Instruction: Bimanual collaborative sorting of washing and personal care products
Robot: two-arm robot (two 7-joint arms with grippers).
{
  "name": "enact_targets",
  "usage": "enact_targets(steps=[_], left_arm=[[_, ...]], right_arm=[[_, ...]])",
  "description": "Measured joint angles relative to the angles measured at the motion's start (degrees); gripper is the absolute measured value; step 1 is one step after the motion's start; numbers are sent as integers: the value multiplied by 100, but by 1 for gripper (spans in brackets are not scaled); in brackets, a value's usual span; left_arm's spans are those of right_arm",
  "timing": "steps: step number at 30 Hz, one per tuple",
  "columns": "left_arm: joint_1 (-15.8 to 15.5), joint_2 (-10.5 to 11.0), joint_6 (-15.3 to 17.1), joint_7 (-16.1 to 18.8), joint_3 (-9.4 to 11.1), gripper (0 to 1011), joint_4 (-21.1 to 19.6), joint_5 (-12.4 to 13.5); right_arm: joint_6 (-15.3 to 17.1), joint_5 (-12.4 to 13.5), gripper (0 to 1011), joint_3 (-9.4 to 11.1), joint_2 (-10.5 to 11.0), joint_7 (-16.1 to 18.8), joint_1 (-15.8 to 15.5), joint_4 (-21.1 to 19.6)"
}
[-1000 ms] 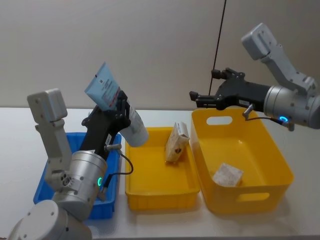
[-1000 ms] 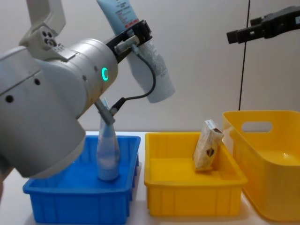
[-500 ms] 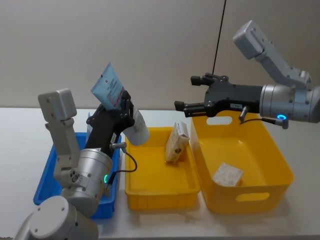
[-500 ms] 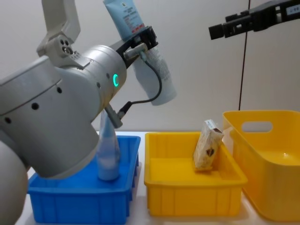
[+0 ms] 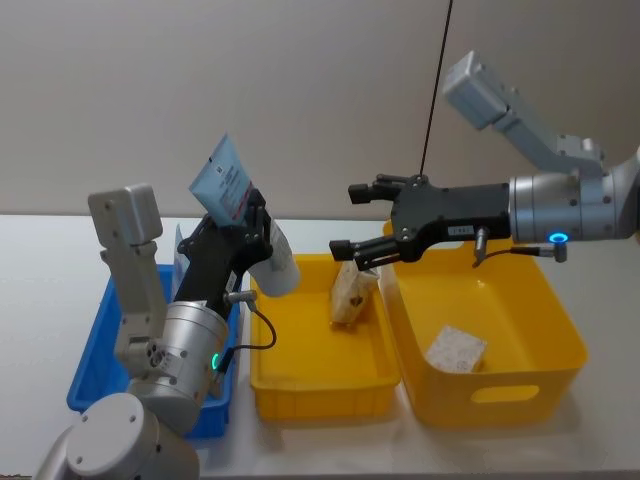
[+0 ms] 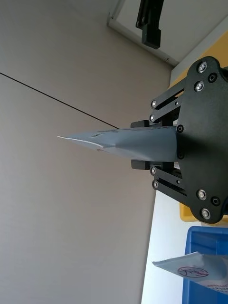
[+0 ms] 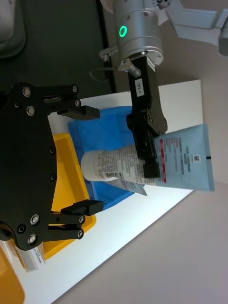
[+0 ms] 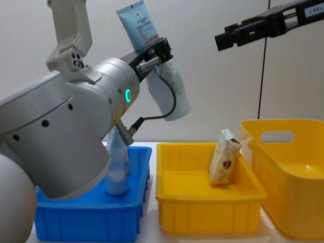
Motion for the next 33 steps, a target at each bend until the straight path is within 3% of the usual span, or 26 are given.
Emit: enact_targets(steps=[7,18,33], left_arm=[[2,-14,0,-49,-25,306,20,35],[45,-33,21,-106,-55,306,2,77],[127,-75,71,-194,-5,306,-161,94]], right_arm=[[-125,-220,1002,-230,57,43,103,14],[-358,-628,1002,-472,62,-360,162,7],[-425,-764,1002,-673,-92,-590,246,139]])
